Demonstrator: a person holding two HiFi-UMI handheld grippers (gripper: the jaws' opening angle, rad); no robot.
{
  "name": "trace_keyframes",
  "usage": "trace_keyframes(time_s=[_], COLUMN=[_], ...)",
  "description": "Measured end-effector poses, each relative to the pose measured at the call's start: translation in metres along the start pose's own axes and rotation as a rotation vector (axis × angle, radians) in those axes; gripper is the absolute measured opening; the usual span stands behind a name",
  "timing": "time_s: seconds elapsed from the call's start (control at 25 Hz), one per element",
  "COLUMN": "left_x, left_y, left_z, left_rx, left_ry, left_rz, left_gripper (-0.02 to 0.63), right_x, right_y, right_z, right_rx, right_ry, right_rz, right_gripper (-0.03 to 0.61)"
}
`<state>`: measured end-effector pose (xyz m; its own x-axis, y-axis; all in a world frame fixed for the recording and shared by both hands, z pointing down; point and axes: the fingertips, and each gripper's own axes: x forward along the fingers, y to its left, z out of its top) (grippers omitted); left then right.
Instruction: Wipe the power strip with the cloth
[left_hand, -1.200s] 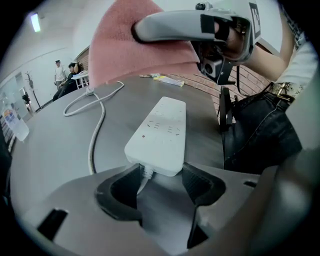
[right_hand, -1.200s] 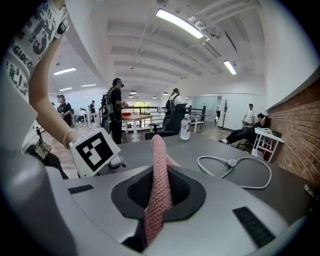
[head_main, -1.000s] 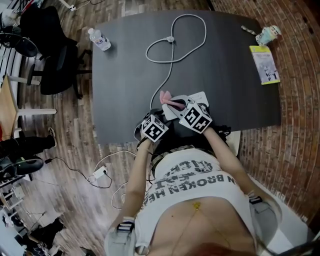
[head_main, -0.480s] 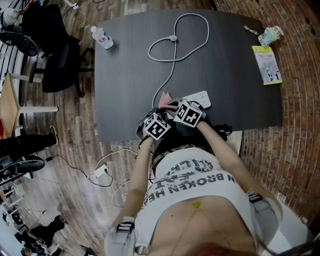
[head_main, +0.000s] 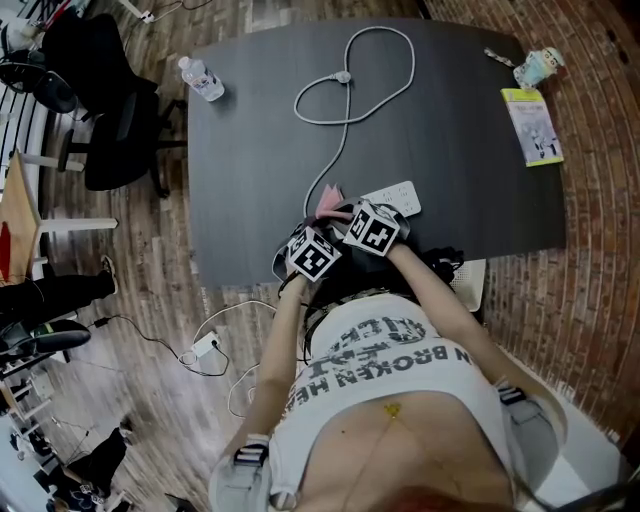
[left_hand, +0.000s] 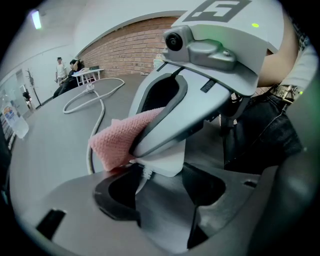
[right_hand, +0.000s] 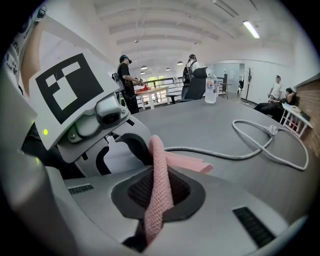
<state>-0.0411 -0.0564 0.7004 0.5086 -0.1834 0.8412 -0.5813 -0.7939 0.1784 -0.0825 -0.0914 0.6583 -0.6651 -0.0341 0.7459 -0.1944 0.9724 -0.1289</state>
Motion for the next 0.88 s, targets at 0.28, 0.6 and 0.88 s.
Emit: trace_keyframes(time_s=[0.28, 0.6, 0.88], left_x=[0.001, 0.001, 0.0], left_y=[-0.001, -0.002, -0.002], left_z=[-0.002, -0.001, -0.001], left_rx=[-0.005, -0.007, -0.007], left_ry=[0.003, 0.007, 0.008], left_rz=[-0.001, -0.002, -0.002], left_gripper=[0.261, 0.261, 0.261], right_x=[-0.002, -0.004, -0.011], right_y=[0.002, 0.002, -0.004], right_z=[-0.002, -0.005, -0.011], right_rx=[-0.027, -0.066, -0.038], right_ry=[0.01, 0.026, 0.033], right_rz=[-0.009, -0.018, -0.025], right_gripper=[0.017, 0.017, 0.017])
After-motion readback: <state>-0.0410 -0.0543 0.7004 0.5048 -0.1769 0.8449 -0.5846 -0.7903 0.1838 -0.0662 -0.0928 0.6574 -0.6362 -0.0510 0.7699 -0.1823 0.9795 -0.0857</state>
